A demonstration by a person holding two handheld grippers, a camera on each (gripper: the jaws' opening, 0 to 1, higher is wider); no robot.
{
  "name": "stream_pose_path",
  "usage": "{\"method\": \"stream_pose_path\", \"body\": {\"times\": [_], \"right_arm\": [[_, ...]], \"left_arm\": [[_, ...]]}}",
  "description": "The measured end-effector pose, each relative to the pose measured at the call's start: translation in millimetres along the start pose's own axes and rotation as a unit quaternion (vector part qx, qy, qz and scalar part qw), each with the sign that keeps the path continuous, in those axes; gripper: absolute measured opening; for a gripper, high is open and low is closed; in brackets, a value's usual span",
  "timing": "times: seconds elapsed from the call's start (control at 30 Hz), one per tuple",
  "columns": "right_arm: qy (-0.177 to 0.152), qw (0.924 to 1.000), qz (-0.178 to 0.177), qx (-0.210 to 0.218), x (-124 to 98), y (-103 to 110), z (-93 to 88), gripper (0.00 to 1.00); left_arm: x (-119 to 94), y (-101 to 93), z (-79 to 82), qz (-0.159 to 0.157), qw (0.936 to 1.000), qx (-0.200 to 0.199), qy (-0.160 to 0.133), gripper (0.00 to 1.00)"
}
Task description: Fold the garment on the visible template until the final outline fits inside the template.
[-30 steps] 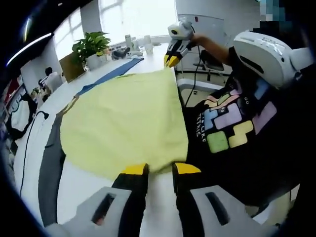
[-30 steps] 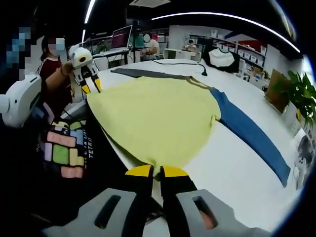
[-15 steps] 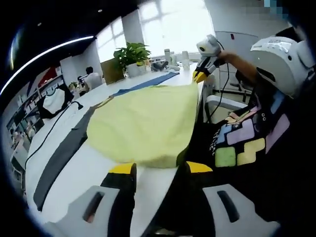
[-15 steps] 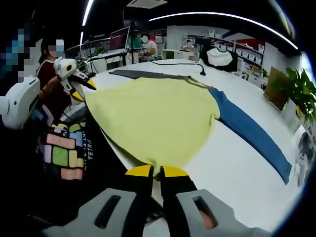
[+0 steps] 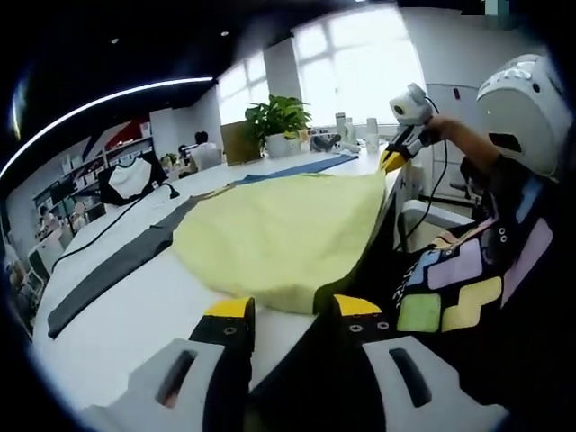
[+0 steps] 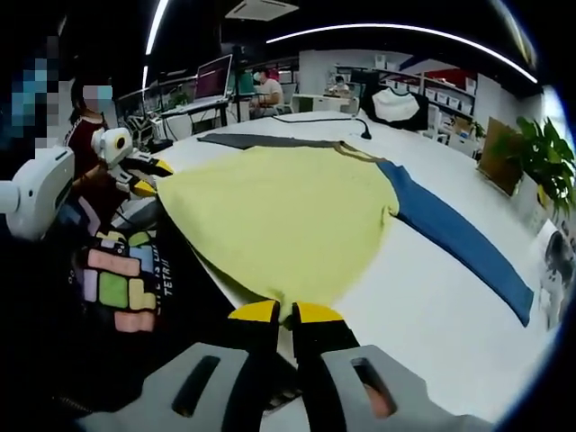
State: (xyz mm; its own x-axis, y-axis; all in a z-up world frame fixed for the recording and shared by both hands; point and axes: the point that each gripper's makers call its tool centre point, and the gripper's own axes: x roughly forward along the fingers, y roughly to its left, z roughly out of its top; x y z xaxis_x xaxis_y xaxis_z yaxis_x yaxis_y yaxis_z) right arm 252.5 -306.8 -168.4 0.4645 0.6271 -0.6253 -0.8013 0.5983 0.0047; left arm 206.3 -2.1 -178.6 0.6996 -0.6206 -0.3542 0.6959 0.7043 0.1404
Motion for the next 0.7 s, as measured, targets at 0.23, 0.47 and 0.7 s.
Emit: {"method": "stream_pose_path", "body": {"times": [0.23,0.47,0.7], "right_arm": [[-0.009,1.0,-0.002,0.001,-2,-2,4.3,0.04],[-0.027,0.9992,-0.023,-0.017,-9,-4,15.3,0.03],[-0.062,0.9967,-0.044,-0.029,-15,-10,35.0,0.03]], "left_arm": [[2,4.6,8.4,0.02,0.9996,0.0,-0.018,0.1],[-5,20.0,30.3,0.025,0.999,0.033,-0.018,0.01],[-18,32.5,54.4,-0.022,0.987,0.152,0.047,0.01]]}}
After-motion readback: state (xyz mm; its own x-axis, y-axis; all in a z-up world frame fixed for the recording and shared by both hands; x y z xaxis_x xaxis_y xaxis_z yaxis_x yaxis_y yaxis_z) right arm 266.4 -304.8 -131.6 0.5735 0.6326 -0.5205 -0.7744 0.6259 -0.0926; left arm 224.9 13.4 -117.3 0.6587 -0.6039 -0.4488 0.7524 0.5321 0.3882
